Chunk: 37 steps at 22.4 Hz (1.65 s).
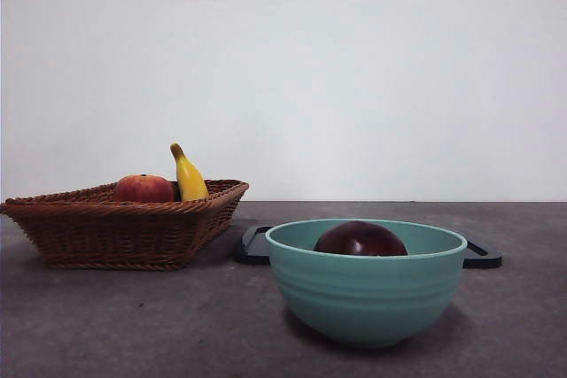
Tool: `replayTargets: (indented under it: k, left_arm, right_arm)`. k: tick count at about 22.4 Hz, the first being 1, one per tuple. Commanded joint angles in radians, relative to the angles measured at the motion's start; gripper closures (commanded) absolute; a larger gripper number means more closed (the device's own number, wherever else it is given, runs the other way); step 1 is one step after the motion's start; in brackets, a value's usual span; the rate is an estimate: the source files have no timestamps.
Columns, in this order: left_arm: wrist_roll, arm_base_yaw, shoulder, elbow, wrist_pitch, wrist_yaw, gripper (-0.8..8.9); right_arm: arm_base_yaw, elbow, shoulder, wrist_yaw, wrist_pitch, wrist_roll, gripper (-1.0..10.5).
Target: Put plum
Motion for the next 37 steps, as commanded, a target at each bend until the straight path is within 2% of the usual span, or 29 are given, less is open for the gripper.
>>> replayTargets:
  k: [1,3,5,10,13,16,22,28,37]
  left_arm:
    - [0.009,0.049,-0.035,-0.021,-0.037,0.04,4.11]
    - [0.008,0.089,-0.096,-0.107,-0.03,0.107,4.11]
    - [0.003,0.104,-0.159,-0.212,-0.025,0.133,4.11]
    - [0.003,0.104,-0.295,-0.478,-0.023,0.252,4.12]
    - [0.004,0.104,-0.338,-0.566,-0.028,0.327,4.12]
    - [0.004,0.103,-0.342,-0.571,-0.033,0.395,4.13]
    - [0.004,0.103,-0.342,-0.571,-0.032,0.399,4.12]
    - [0.004,0.103,-0.342,-0.571,-0.031,0.399,4.12]
    - [0.004,0.103,-0.342,-0.571,-0.03,0.399,4.12]
  right_arm:
    - [0.003,0.019,0.008,0.001,0.006,0.006,5.4]
    - [0.003,0.019,0.008,0.001,0.006,0.006,5.4]
    - [0.003,0.019,0.008,0.001,0.006,0.006,5.4]
    - [0.003,0.019,0.008,0.001,0.006,0.006,5.4]
    - [0.003,0.019,0.008,0.001,0.006,0.006,5.4]
    - [0.003,0.019,0.009,0.001,0.003,0.006,5.4]
    - [0.004,0.017,0.015,0.002,-0.022,0.008,5.4]
    - [0.037,-0.015,0.061,0.068,-0.021,0.033,5.4]
    - [0.171,-0.146,0.172,0.179,0.183,0.17,5.7]
